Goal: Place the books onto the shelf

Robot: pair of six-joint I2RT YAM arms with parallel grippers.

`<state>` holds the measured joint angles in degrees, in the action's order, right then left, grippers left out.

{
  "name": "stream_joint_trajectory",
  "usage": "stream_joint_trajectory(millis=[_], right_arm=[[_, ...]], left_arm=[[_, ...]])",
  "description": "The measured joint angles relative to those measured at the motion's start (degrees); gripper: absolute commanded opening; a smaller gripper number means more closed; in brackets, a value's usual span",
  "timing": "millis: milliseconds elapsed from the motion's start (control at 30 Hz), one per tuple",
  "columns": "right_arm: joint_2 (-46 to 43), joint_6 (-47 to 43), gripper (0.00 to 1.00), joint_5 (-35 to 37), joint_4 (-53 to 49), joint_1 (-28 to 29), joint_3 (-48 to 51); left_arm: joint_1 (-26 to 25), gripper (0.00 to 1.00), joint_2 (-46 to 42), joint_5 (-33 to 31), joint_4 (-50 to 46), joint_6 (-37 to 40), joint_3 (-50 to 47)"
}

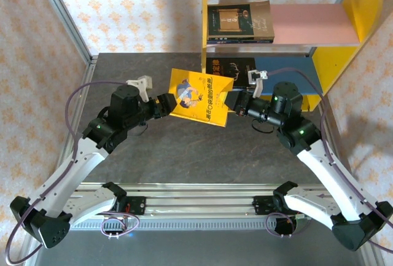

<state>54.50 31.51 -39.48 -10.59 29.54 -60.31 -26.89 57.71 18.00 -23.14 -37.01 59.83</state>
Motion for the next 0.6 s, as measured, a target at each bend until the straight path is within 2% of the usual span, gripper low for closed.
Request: stream_joint_trajectory(millis=[433,600], right_arm=[[0.31,2.82,0.09,-1.11,4.02,-2.05,3.19],[0.24,3.45,0.09,-0.98,4.5,-2.73,4.59]], left_arm=[[2.25,0.71,0.28,11.69,11.08,-4.46,-4.07],[3.45,0.62,0.26,13.11,13.33,-6.54,-4.98]])
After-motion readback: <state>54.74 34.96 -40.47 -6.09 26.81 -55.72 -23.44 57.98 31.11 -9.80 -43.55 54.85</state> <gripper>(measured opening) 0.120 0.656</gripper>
